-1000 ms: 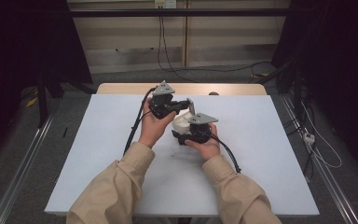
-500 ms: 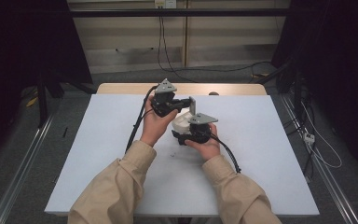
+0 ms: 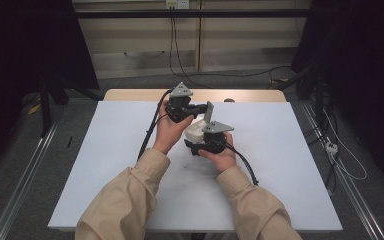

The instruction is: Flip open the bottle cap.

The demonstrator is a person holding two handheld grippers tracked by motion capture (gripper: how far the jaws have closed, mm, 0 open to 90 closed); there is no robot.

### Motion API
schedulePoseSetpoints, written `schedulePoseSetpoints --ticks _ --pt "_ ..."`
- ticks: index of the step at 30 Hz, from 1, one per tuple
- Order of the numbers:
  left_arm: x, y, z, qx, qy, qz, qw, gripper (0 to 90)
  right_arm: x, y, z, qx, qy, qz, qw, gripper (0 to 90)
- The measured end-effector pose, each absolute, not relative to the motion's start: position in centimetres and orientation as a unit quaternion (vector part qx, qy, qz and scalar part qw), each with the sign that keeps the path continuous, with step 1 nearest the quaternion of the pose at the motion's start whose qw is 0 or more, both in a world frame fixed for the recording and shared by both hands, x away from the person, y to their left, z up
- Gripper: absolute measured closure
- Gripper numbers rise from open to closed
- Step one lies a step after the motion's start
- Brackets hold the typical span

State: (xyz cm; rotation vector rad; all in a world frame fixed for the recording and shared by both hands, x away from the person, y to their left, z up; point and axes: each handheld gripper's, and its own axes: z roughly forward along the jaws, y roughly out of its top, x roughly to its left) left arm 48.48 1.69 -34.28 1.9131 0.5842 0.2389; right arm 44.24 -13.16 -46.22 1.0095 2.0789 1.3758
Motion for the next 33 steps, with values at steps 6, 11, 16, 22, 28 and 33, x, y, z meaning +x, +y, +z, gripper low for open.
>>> schedulePoseSetpoints --ticks 6,11,16,22,28,33 --pt "48.8 1.4 -34.7 0.804 0.245 0.095 0.533 90.0 44.3 -13.2 -46.2 0.366 0.753 0.499 0.224 18.8" --pt "48.9 1.0 -35.1 0.806 0.247 0.089 0.530 90.0 44.3 -13.2 -46.2 0.367 0.753 0.499 0.223 18.8" --pt "49.1 0.8 -35.4 0.806 0.246 0.085 0.531 90.0 44.2 -13.2 -46.2 0.366 0.753 0.498 0.224 18.8" --pt "49.4 0.4 -35.9 0.811 0.247 0.080 0.524 90.0 44.2 -13.0 -46.2 0.364 0.756 0.494 0.229 18.8" --pt "49.5 0.4 -36.0 0.811 0.247 0.079 0.525 90.0 44.3 -13.1 -46.2 0.366 0.755 0.496 0.225 18.8" --pt "49.6 0.5 -36.1 0.811 0.249 0.080 0.523 90.0 44.3 -13.1 -46.2 0.366 0.755 0.496 0.225 18.8"
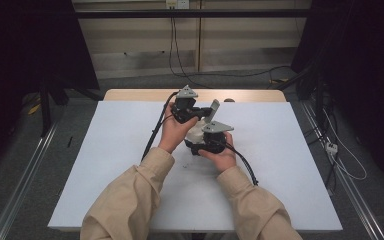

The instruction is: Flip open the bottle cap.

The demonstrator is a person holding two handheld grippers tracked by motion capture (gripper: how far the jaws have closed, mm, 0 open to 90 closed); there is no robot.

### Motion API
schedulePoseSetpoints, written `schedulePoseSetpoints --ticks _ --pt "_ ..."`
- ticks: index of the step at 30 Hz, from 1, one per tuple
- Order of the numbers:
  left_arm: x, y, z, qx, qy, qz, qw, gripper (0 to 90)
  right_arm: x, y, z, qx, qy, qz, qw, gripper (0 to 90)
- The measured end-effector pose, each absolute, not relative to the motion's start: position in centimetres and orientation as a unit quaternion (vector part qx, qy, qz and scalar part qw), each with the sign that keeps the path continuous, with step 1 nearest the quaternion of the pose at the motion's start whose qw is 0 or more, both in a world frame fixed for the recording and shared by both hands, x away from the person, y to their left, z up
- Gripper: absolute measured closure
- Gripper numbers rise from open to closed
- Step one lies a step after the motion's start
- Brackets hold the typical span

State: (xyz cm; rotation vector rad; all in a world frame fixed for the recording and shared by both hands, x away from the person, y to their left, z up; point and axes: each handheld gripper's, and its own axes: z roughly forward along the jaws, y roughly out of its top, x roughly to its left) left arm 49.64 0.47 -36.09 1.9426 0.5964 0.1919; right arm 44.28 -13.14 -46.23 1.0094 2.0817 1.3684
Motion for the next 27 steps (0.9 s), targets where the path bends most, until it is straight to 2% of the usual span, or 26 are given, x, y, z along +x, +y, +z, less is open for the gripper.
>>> schedulePoseSetpoints --ticks 27 --pt "50.15 0.06 -36.23 0.812 0.249 0.076 0.523 90.0 44.32 -13.15 -46.23 0.364 0.757 0.494 0.225 18.9"
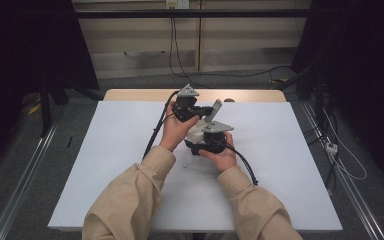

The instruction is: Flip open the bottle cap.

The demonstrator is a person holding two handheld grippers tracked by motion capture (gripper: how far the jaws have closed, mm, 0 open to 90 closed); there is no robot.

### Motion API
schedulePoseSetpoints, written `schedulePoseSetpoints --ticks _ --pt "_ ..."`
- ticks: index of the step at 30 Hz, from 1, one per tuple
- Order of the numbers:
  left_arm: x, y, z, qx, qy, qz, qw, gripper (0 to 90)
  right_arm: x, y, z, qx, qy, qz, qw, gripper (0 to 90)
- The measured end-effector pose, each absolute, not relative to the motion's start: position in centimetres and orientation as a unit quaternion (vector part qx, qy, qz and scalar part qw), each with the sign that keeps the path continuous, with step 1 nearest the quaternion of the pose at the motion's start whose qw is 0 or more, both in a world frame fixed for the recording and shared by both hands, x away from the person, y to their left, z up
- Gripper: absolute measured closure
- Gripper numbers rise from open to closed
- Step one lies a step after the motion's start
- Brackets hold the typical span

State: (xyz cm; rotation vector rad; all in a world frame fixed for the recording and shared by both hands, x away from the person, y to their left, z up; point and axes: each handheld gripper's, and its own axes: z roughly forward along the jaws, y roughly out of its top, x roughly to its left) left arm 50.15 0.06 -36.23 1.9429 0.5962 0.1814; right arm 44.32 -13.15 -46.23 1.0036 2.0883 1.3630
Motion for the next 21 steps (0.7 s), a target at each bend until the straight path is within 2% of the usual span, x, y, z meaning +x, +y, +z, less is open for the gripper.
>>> schedulePoseSetpoints --ticks 21 --pt "50.67 -0.79 -36.94 0.824 0.245 0.067 0.506 90.0 44.28 -13.10 -46.22 0.363 0.758 0.492 0.226 18.9"
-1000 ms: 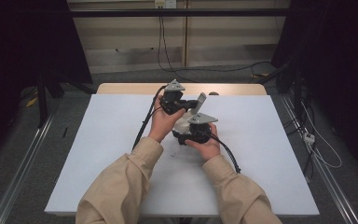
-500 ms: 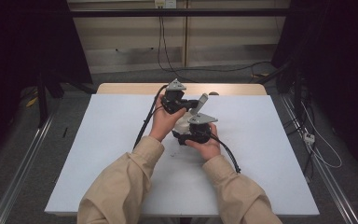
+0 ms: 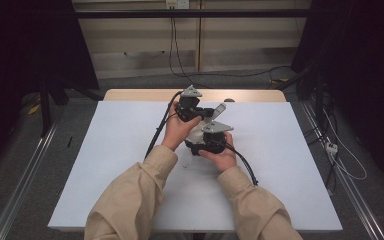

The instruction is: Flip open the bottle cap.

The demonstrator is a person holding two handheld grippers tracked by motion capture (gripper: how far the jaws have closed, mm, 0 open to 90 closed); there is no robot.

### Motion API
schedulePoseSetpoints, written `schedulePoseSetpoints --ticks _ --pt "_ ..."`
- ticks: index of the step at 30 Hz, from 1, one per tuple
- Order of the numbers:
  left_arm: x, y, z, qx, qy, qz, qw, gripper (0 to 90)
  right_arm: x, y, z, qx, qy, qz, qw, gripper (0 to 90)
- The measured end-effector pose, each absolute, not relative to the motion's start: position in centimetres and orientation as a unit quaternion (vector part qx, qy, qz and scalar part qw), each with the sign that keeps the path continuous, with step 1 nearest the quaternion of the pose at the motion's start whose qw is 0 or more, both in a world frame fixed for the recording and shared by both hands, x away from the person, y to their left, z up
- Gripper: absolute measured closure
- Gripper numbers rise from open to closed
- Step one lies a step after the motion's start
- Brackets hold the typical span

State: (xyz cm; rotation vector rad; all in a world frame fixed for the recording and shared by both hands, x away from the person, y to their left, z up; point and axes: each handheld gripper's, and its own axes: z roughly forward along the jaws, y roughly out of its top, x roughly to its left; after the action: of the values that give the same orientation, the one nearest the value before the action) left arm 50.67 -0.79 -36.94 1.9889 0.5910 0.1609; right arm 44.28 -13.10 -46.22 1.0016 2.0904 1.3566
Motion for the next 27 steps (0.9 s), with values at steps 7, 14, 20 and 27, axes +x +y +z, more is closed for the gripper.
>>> schedulePoseSetpoints --ticks 7,14,20,27 --pt "50.8 -1.0 -37.2 0.826 0.244 0.061 0.504 90.0 44.3 -13.2 -46.2 0.364 0.758 0.493 0.225 18.8" --pt "50.6 -0.9 -37.3 0.826 0.247 0.059 0.504 90.0 44.4 -13.3 -46.2 0.369 0.754 0.497 0.221 18.0" --pt "50.4 -0.7 -37.1 0.821 0.251 0.053 0.510 85.1 44.3 -13.7 -46.1 0.386 0.749 0.495 0.211 7.9" --pt "49.5 0.2 -36.6 0.813 0.256 0.053 0.520 71.4 43.8 -14.2 -45.3 0.400 0.749 0.501 0.170 3.8"
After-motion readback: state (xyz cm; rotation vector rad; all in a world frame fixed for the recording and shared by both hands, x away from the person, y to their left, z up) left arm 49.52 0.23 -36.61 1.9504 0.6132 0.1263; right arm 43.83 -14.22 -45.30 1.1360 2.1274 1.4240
